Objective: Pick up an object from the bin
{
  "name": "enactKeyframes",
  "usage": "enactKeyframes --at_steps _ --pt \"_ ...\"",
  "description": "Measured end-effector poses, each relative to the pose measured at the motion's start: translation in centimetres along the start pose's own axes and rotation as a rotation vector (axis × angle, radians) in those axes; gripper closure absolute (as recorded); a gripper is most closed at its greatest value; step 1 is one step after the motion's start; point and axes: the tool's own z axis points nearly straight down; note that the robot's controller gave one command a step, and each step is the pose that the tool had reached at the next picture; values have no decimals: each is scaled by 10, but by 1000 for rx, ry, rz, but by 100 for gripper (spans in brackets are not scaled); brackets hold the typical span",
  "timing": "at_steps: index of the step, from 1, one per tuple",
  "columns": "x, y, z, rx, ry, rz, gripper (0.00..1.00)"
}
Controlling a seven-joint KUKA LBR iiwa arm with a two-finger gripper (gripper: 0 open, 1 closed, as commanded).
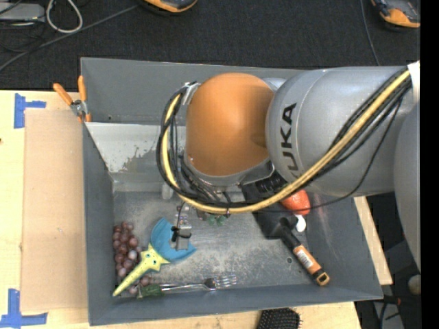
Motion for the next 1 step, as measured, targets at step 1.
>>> enactKeyframes --at_steps 1 --pt "-2 -1 -5 -2 -8 5 0"
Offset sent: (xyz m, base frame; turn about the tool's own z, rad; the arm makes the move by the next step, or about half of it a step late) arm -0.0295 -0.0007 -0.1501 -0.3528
